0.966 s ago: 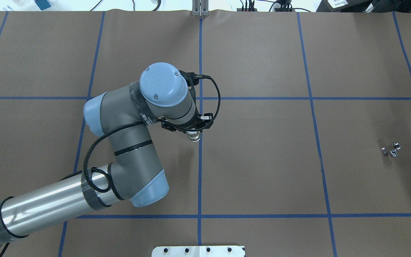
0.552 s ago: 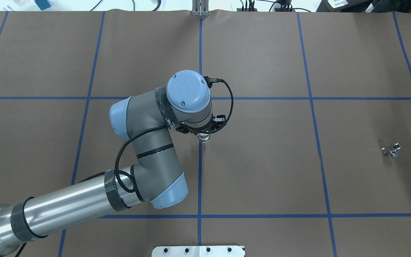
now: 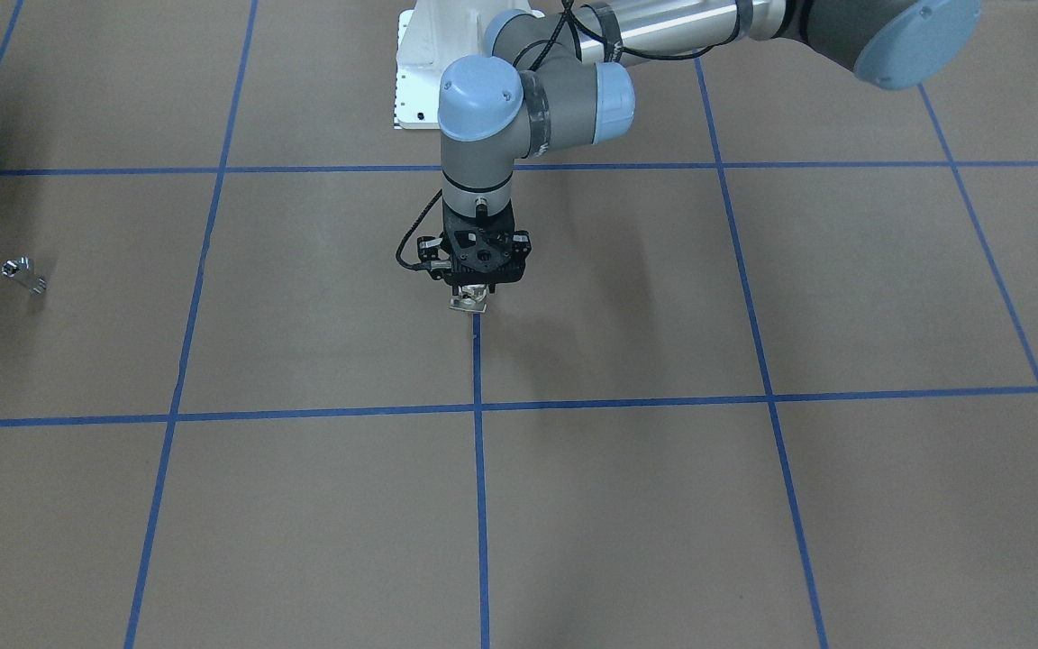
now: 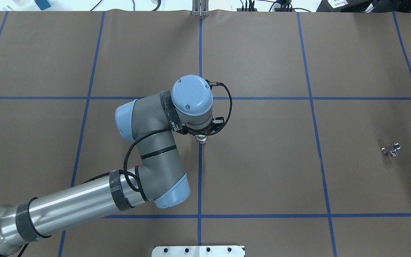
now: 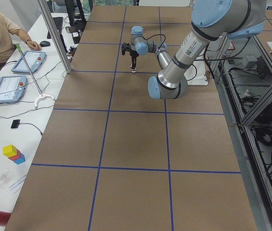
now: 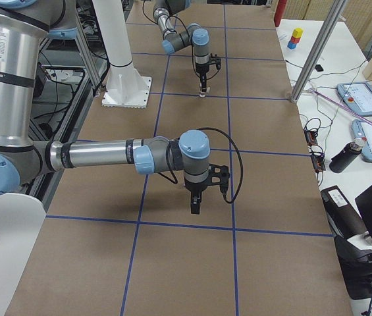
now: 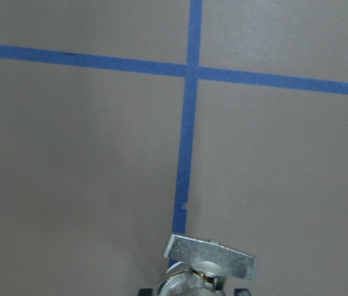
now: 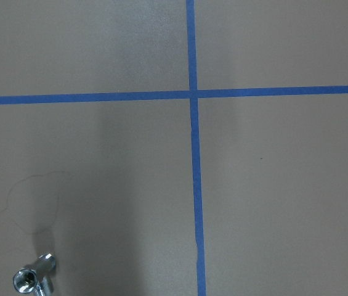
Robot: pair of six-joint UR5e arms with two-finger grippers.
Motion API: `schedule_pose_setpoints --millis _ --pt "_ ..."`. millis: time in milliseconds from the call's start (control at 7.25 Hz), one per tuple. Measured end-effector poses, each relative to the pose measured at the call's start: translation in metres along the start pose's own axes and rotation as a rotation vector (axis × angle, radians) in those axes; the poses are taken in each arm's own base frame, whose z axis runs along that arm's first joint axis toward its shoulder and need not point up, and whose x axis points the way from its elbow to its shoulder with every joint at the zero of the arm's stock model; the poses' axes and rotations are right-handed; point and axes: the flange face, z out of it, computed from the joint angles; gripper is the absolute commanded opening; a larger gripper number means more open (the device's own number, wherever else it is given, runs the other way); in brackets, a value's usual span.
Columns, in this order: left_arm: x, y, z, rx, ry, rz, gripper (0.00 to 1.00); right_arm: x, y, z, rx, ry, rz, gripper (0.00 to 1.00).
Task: Assemble PPR valve and pipe with both arms
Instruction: 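Carry the white valve fitting with the left gripper to the table center, then release the valve upright and withdraw the left gripper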
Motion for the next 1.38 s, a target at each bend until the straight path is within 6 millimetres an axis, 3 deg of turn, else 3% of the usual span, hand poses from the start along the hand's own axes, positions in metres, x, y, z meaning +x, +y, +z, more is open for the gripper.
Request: schedule_pose_setpoints --millis 138,276,414,690,966,1241,1379 --pt "-0.001 0.0 0.002 -0.001 -0.003 0.024 0.52 0.0 0.0 0.0 0.0 -0.001 0.0 1.0" --pt "-0.001 0.0 0.002 -0.002 -0.004 0.045 0.83 0.0 0.0 0.0 0.0 -0.001 0.0 1.0" --pt "-0.002 0.0 0.003 -0.002 -0.004 0.059 1.0 0.0 0.0 0.0 0.0 -0.001 0.0 1.0" --pt "-0.001 0.001 0.0 0.0 0.0 0.085 1.0 0.0 0.0 0.0 0.0 -0.001 0.0 1.0" --pt "0.0 -0.004 -0.02 0.016 0.025 0.116 1.0 0.0 0.0 0.0 -0.001 -0.001 0.001 1.0" --pt "-0.012 -0.017 -0.066 0.031 0.028 0.161 1.0 0.0 0.0 0.0 -0.001 -0.001 -0.002 1.0" --pt "-0.037 -0.023 -0.093 0.03 0.017 0.213 1.0 -0.001 0.0 -0.001 0.002 -0.002 -0.008 1.0"
